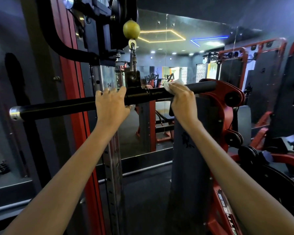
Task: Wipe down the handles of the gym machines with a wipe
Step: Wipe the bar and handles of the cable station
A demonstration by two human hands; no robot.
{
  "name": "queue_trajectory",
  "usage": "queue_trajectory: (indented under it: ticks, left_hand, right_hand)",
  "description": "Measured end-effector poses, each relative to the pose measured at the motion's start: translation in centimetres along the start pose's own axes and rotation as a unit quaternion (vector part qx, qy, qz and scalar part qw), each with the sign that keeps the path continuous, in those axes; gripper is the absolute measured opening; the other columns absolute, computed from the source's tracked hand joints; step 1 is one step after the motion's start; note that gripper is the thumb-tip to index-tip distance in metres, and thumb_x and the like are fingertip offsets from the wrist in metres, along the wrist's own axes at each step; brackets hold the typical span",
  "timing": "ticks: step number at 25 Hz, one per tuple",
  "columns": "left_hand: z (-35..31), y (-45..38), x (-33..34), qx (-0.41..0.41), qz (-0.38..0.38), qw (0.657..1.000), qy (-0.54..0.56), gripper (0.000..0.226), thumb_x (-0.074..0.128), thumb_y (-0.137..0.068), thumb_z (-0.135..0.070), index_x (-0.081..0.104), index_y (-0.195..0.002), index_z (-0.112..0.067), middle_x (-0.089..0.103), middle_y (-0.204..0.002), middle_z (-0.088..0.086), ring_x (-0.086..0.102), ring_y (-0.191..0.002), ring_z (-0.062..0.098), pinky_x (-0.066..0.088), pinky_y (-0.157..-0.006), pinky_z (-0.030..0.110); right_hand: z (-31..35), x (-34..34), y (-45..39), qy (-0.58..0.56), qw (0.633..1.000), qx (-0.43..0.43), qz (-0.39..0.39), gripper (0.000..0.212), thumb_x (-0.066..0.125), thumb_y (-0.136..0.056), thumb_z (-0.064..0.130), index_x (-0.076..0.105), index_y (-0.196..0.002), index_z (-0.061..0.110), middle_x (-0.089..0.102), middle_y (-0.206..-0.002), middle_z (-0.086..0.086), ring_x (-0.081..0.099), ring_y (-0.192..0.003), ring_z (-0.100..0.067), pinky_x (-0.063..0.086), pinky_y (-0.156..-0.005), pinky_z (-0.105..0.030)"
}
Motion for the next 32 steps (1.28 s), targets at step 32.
queue_trajectory:
  ticks: [32]
  left_hand:
    - [-6.4,-0.7,0.7,0.14,-0.127,0.98,-0.069,0.084,0.083,-0.061,-0.046,0.049,-0.131,-0.013,0.036,-0.144,0.016,0.027,-0.134,0.033,0.006,-0.111,0.057]
  right_hand:
    - [-1.4,-1.5,-1.8,-0.042,0.98,-0.14,0.138,0.034,0.054,-0.083,-0.009,0.064,-0.113,0.001,0.066,-0.111,-0.013,0.06,-0.104,-0.029,0.05,-0.091,-0.042]
Point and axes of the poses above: each hand's wrist, its own y-axis away from the middle knuckle, its own x-axis out of the palm, z = x × y, the point moved 1 cm from there along -y, towards the middle knuckle
